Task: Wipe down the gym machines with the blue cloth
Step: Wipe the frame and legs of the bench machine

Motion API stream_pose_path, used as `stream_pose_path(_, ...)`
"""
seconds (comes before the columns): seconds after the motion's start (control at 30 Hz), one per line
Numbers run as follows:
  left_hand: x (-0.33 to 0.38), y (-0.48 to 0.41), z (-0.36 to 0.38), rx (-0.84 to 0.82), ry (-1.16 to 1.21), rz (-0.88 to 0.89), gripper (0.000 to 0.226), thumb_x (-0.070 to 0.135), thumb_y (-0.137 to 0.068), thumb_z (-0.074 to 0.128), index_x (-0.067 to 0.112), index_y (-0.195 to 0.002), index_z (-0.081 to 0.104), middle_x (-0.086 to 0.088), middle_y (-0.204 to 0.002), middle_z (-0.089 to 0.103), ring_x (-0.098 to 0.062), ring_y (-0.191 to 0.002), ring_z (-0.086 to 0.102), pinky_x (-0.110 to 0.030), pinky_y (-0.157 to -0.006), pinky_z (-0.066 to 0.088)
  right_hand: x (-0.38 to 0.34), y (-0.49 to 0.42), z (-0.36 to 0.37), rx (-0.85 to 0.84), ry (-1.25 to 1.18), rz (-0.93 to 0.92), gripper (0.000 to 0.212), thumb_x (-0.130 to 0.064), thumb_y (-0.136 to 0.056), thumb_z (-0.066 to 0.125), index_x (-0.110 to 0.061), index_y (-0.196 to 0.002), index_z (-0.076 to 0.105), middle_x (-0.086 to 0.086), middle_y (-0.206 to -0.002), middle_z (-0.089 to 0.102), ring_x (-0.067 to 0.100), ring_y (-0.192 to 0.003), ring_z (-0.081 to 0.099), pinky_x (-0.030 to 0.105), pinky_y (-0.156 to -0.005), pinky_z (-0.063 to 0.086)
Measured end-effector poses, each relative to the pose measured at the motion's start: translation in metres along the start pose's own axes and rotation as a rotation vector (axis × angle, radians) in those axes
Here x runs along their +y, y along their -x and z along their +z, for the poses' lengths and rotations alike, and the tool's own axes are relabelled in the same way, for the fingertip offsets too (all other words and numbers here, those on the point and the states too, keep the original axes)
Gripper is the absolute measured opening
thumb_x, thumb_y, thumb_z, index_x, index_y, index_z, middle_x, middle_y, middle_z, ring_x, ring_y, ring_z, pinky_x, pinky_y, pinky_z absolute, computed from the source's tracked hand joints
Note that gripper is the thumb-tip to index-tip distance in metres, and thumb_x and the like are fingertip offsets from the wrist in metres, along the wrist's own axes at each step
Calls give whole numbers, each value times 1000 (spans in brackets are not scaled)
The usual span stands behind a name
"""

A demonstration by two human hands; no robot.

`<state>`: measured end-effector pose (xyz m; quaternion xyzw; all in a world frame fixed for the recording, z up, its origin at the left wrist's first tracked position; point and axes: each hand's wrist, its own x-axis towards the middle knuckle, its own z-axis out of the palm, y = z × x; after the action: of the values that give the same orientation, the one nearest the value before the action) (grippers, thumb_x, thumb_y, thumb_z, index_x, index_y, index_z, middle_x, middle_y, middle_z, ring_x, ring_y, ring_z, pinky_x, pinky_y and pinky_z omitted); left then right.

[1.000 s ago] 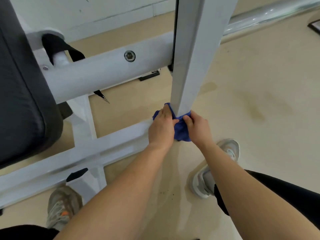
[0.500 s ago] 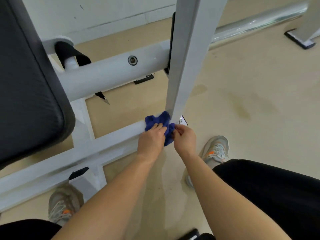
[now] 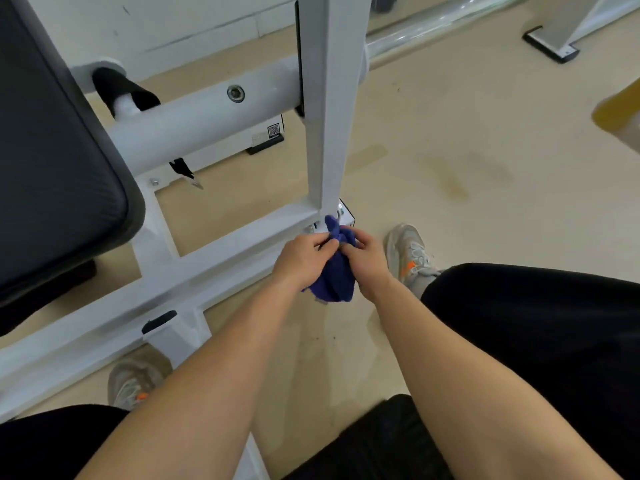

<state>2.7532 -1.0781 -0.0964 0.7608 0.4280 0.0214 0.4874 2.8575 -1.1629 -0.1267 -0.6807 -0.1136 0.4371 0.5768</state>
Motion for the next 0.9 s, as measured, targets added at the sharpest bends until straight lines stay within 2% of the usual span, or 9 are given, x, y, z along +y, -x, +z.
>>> stream_pose_path(0.07, -6, -11, -12, 33, -114, -23, 26, 39, -98, 50, 25, -81, 65, 11, -70, 59, -18, -71, 53, -27, -59, 37, -1, -24, -2, 231, 75, -12, 28, 2, -90, 51, -15, -101, 70, 3, -94, 71, 21, -94, 64, 33, -87, 54)
stream_pose_path(0.13, -17, -21, -28, 99, -212, -56, 25, 39, -98, 50, 24, -89, 68, 8, -81, 65, -18, -79, 59, -31, -67, 44, -8, -44, 6, 356, 62, -6, 33, -8, -95, 49, -18, -122, 65, -1, -120, 68, 17, -114, 60, 36, -105, 47)
stream_pose_path(0.2, -33, -31, -42, 93, -274, -89, 28, 38, -96, 50, 21, -89, 71, 2, -87, 70, -22, -84, 64, -36, -77, 52, -14, -62, 27, 322, 66, 8, 45, -18, -102, 43, -22, -147, 46, -4, -145, 52, 16, -135, 46, 30, -114, 34)
stream_pose_path(0.27, -49, -37, -49, 18, -319, -127, 29, 36, -95, 51, 18, -87, 71, -5, -86, 71, -26, -84, 66, -42, -81, 55, -12, -75, 53, 281, 88, 44, 49, -21, -106, 32, -24, -156, 27, -2, -137, 52, 20, -131, 46, 22, -101, 32)
stream_pose_path(0.33, -68, -38, -52, -44, -361, -147, 29, 36, -96, 51, 17, -87, 70, -5, -84, 70, -28, -83, 66, -43, -80, 55, 2, -79, 74, 300, 83, 119, 52, -24, -108, 26, -28, -158, 14, 3, -127, 51, 25, -123, 50, 27, -95, 35)
stream_pose_path(0.4, -87, -37, -54, -84, -399, -160, 27, 37, -97, 50, 22, -88, 71, 0, -84, 70, -24, -82, 66, -40, -79, 55, 20, -82, 86, 309, 131, 157, 54, -26, -108, 26, -25, -159, 9, 11, -142, 48, 31, -127, 50, 36, -101, 38)
stream_pose_path(0.57, -123, -26, -53, -155, -373, -211, 30, 40, -98, 49, 21, -87, 70, -2, -86, 72, -24, -82, 68, -46, -80, 56, 26, -91, 87, 370, 158, 196, 50, -28, -108, 28, -27, -158, 19, 9, -146, 48, 32, -129, 50, 37, -100, 40)
stream_pose_path(0.77, -132, -6, -52, -154, -268, -262, 32, 38, -96, 48, 12, -86, 65, -3, -89, 70, -22, -76, 64, -48, -84, 54, 11, -67, 88, 400, 136, 41, 43, -29, -106, 38, -25, -149, 40, 2, -133, 59, 22, -120, 56, 36, -101, 45)
stream_pose_path(0.9, -126, 3, -51, -65, -207, -225, 22, 37, -99, 49, 30, -98, 69, 8, -97, 70, -15, -90, 65, -35, -84, 55, 3, -73, 94, 416, 162, 102, 45, -23, -107, 33, -27, -152, 33, 4, -141, 50, 26, -125, 52, 27, -91, 36)
